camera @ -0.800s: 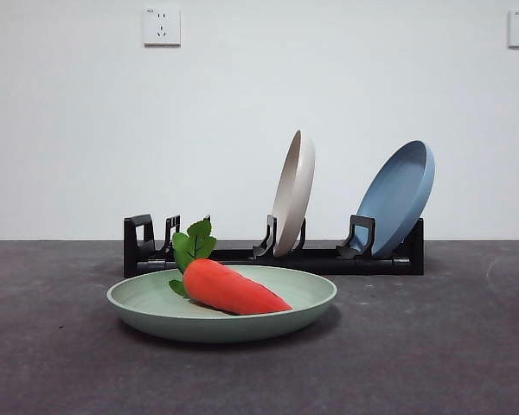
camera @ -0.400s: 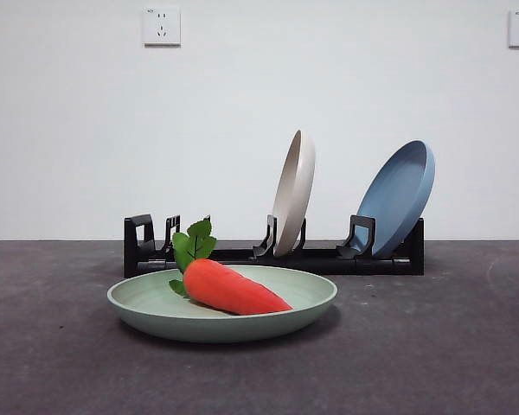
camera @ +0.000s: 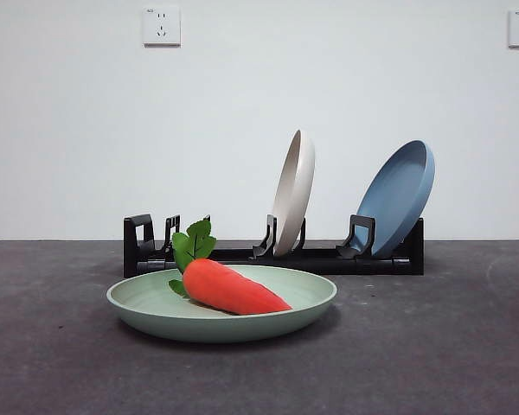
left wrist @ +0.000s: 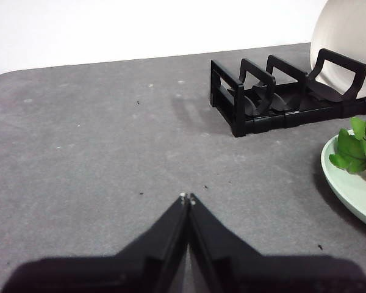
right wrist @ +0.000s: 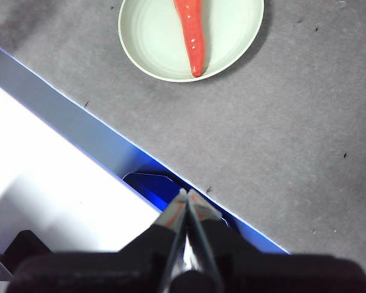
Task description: Take the green plate from the plate rack,put the plate on the table,take the carrot from the table,put the carrot in the plate
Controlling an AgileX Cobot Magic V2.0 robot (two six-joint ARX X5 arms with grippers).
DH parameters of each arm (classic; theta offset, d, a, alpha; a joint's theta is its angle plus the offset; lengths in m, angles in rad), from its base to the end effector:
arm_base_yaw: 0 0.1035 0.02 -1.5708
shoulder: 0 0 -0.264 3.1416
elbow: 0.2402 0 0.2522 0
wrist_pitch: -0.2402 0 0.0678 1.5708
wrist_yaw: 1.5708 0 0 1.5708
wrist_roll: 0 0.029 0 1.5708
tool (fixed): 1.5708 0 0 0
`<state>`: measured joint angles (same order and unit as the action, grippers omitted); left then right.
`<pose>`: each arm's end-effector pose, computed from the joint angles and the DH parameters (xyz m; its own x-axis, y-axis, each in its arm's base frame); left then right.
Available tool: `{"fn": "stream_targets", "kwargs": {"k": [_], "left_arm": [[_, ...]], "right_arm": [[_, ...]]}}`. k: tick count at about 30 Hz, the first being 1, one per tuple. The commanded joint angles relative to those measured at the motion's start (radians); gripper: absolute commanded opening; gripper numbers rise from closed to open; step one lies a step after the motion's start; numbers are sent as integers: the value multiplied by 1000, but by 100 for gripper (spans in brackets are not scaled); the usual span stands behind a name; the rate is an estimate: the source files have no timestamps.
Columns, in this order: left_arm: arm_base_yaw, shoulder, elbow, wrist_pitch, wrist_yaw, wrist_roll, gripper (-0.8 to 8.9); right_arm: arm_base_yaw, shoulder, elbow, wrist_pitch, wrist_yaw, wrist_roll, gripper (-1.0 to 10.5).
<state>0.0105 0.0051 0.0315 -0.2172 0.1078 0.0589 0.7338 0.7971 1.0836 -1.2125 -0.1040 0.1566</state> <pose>0.0942 -0.0021 0.1530 0.9772 -0.0973 -0.1885 0.1062 0.9936 0.0374 0.0809 0.0770 0.3419 0.3744 0.4774 -0.7949 -0.6111 0.7718 0.1757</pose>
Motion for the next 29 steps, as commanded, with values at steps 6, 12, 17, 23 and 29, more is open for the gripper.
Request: {"fn": "stream_targets", "kwargs": {"k": [6, 12, 17, 23, 29], "left_arm": [[3, -3, -12, -1, 0, -8, -2], [3, -3, -12, -1, 0, -8, -2], [3, -3, -12, -1, 0, -8, -2], [3, -3, -12, -1, 0, -8, -2], [3, -3, -12, -1, 0, -8, -2]], "right_arm": [[2, -2, -1, 3, 2, -8, 1], [-51, -33, -2, 28, 37, -87, 1], [-235, -134, -67, 314, 14, -93, 1], [-484, -306, -291, 576, -27, -116, 1], [-627, -497, -618, 898, -26, -105, 1]]}}
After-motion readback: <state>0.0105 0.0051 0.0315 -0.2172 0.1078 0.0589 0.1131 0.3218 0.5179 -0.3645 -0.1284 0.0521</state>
